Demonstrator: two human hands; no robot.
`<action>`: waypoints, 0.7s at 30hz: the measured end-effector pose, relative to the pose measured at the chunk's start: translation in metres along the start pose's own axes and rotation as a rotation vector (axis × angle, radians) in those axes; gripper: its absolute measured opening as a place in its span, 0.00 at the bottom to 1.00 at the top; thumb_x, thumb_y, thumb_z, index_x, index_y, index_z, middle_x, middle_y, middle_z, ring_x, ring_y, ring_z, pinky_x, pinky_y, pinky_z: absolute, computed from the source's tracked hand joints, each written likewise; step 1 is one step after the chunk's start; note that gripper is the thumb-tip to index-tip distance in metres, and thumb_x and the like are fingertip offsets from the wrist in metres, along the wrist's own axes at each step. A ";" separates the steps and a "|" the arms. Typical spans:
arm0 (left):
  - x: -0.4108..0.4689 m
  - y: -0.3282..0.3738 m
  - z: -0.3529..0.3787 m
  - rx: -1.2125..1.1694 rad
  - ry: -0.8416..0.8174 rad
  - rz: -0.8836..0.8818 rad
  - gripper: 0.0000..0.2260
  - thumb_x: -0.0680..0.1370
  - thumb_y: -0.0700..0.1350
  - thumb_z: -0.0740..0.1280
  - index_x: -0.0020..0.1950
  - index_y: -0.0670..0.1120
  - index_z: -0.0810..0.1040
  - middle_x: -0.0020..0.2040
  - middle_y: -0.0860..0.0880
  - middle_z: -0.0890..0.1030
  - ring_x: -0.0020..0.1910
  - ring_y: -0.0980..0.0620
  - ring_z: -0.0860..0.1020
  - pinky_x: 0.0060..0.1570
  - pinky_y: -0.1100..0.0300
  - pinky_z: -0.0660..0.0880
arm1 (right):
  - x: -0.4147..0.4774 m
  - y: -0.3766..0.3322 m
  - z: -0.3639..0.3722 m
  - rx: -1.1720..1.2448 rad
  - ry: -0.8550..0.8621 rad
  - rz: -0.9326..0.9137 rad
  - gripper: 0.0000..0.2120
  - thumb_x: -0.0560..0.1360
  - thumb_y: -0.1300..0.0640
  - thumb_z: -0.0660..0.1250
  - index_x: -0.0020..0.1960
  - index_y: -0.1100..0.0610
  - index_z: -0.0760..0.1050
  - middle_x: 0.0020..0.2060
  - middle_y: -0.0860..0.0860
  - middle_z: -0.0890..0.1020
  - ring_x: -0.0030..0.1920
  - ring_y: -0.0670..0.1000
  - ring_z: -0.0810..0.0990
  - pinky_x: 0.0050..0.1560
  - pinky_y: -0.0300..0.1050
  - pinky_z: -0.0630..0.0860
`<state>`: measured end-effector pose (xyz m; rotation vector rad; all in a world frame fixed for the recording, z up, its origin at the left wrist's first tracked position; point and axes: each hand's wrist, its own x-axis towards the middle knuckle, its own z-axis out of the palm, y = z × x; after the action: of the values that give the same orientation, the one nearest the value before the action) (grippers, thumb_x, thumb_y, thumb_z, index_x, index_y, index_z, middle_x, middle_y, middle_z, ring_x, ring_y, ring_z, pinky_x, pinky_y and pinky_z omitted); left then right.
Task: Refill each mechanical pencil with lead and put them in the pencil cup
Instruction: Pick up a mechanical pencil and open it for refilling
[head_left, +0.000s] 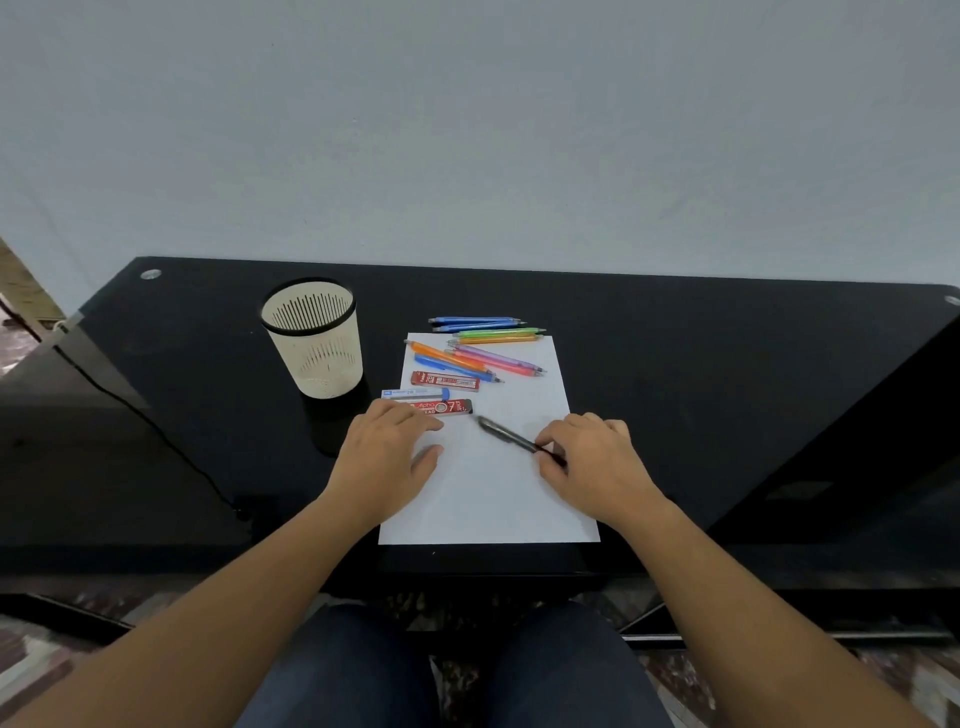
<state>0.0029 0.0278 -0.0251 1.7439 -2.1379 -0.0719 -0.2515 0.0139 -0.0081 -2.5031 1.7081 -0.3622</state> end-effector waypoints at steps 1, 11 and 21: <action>0.000 -0.001 -0.001 0.013 -0.007 -0.013 0.16 0.78 0.54 0.65 0.66 0.54 0.76 0.63 0.55 0.77 0.66 0.54 0.67 0.63 0.58 0.66 | -0.002 0.000 -0.002 0.024 0.002 0.013 0.11 0.77 0.49 0.61 0.58 0.48 0.75 0.39 0.40 0.74 0.44 0.43 0.72 0.59 0.46 0.65; -0.002 -0.003 -0.008 0.028 -0.011 -0.061 0.17 0.78 0.54 0.65 0.66 0.54 0.75 0.64 0.55 0.76 0.66 0.54 0.67 0.64 0.57 0.65 | 0.006 -0.004 -0.010 0.100 -0.109 -0.073 0.21 0.77 0.60 0.59 0.67 0.43 0.68 0.57 0.46 0.76 0.54 0.46 0.76 0.56 0.43 0.73; -0.001 -0.003 -0.010 0.011 -0.027 -0.036 0.16 0.78 0.53 0.65 0.65 0.53 0.76 0.63 0.55 0.77 0.65 0.54 0.67 0.64 0.57 0.66 | 0.039 0.001 -0.014 -0.397 -0.146 -0.309 0.19 0.78 0.54 0.63 0.67 0.43 0.67 0.73 0.52 0.59 0.70 0.55 0.60 0.68 0.52 0.62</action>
<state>0.0094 0.0303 -0.0171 1.7979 -2.1295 -0.0935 -0.2427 -0.0217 0.0103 -2.9931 1.4566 0.1590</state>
